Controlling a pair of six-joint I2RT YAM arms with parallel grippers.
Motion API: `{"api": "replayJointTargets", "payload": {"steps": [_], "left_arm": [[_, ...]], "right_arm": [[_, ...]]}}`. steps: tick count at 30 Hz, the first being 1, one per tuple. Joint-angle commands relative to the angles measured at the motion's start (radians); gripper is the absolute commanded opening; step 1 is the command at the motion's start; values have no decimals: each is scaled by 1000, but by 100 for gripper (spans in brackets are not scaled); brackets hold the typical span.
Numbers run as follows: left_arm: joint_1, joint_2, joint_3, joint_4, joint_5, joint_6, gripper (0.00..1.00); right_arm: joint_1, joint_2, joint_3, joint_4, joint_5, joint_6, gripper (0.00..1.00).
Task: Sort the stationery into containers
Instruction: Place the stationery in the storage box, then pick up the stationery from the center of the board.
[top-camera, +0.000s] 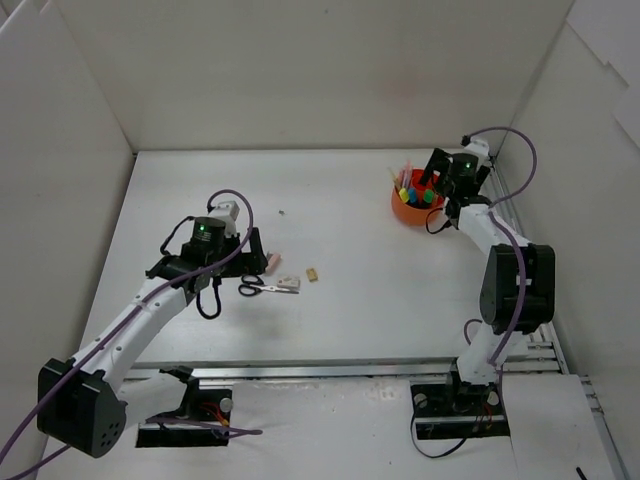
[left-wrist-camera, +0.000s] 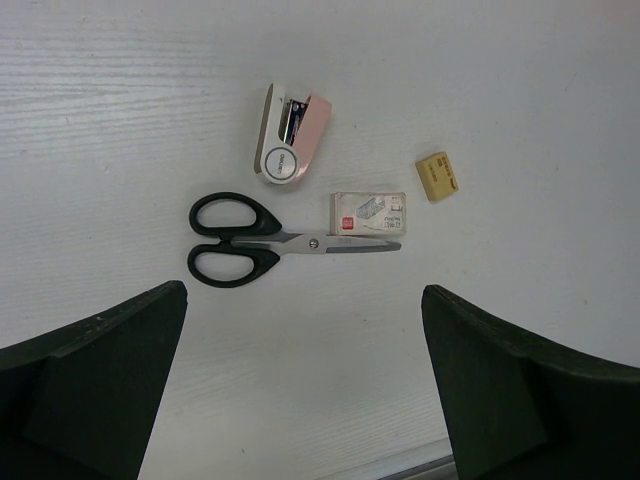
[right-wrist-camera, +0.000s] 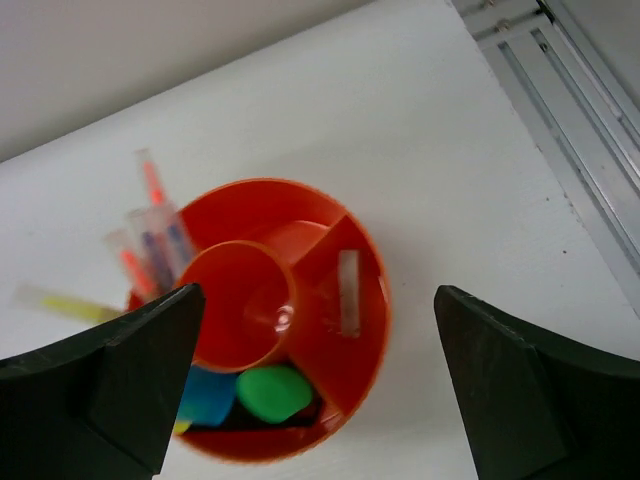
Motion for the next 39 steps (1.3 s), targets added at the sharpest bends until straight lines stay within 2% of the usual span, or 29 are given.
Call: {"api": "replayJointTargets", "payload": {"steps": [1,7,8,12,16,22,30,33,34,36,39], "left_arm": [[-11,-53,34,27,-24,13,100],[-11,-128,-25,30,-64,-21,100],[-11,-137,-33,29,-72,-33,99],[-11,-168,-70,6,-98,-78,99],[-11,-195,-101,-10,-92,-101,99],[-11,-240,-137,-34,-104,-139,99],[-11,-304,-141,-108,-122,-148,100],[-11,-312,-144,-108,-122,-156,100],[-11,-312,-142,-105,-122,-155,99],[-11,-304,-141,-102,-122,-150,99],[-11,-292,-148,-86,-156,-144,99]], "right_arm": [[87,-165,51,-38,-7,-132,98],[293,-280,62,-240,-25,-227,98],[358,-300,48,-272,-27,-231,98],[521,-306,-7,-301,-33,-206,98],[699,-238,-62,-266,-8,-157,98],[813,-55,-26,-286,39,-62,98],[833,68,-32,-278,91,99,98],[842,91,-39,-278,96,136,88],[846,100,-41,-278,111,139,76],[854,109,-44,-278,142,150,66],[868,129,-38,-280,166,141,44]]}}
